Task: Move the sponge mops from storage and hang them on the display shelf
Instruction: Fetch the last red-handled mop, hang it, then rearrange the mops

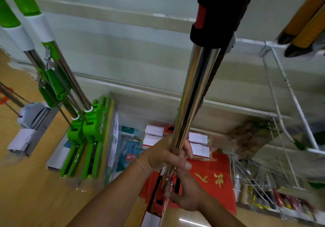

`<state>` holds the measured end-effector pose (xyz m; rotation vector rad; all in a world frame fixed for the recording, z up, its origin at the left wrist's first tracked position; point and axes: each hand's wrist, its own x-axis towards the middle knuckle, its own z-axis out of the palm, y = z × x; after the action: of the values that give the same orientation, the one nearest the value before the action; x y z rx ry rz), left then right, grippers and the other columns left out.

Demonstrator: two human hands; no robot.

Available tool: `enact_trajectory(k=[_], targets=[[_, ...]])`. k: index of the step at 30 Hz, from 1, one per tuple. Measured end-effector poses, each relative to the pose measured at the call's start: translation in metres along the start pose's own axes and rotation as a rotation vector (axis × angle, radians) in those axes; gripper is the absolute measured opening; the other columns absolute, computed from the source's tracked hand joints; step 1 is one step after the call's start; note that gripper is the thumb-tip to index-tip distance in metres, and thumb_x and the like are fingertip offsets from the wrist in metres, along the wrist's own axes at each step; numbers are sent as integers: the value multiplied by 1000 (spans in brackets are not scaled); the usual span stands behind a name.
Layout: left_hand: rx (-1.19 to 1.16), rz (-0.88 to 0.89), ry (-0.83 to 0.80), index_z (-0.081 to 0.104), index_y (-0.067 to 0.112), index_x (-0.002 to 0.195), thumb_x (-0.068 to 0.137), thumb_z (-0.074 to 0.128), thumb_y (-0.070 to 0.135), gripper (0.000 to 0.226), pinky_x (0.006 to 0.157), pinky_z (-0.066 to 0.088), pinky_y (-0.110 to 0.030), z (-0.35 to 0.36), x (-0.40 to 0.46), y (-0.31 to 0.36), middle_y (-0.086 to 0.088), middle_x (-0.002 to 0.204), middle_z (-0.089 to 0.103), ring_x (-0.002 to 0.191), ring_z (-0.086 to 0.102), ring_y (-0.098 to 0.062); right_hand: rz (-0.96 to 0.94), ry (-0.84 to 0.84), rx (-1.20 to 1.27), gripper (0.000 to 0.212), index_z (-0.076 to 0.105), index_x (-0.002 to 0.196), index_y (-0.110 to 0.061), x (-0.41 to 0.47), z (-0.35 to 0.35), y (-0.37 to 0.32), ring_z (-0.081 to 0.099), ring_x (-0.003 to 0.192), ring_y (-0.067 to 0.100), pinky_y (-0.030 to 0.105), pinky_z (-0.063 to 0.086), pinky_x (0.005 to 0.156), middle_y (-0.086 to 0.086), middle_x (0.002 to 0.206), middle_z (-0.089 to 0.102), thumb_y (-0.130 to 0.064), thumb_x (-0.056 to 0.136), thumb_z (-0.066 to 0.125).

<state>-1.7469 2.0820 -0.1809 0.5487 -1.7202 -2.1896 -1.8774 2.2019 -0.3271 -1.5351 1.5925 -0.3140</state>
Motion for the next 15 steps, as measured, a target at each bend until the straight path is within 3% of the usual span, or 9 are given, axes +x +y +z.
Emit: enact_trajectory(k=[2,5,10,15], targets=[[-27,-19,66,63,7,80,57,76,14,27,62,45,-24,-1,4,0,3,58,57,55,54,-11,11,62,-50,70,46,132,-34,3,-4,-1,47,118,12,25,40,94,-7,125,49,-67,73,64],[-31,-1,187,64,7,76,56,79,14,26,63,48,-23,-1,9,0,4,61,60,60,57,-11,35,156,-89,55,55,109,-28,9,-6,-2,51,95,11,28,44,78,-7,102,54,-69,72,62],[-80,32,312,65,9,77,69,77,4,15,67,51,-18,-3,11,-7,10,66,65,66,64,-6,92,245,-78,53,52,99,-29,19,4,-5,54,90,13,32,50,77,-7,95,58,-73,72,59],[-115,-2,420,68,22,70,67,86,27,19,70,51,-12,-6,9,-16,12,69,66,74,66,-3,110,302,-57,55,52,97,-31,28,9,-10,58,87,12,29,47,69,-10,93,60,-78,69,59]])
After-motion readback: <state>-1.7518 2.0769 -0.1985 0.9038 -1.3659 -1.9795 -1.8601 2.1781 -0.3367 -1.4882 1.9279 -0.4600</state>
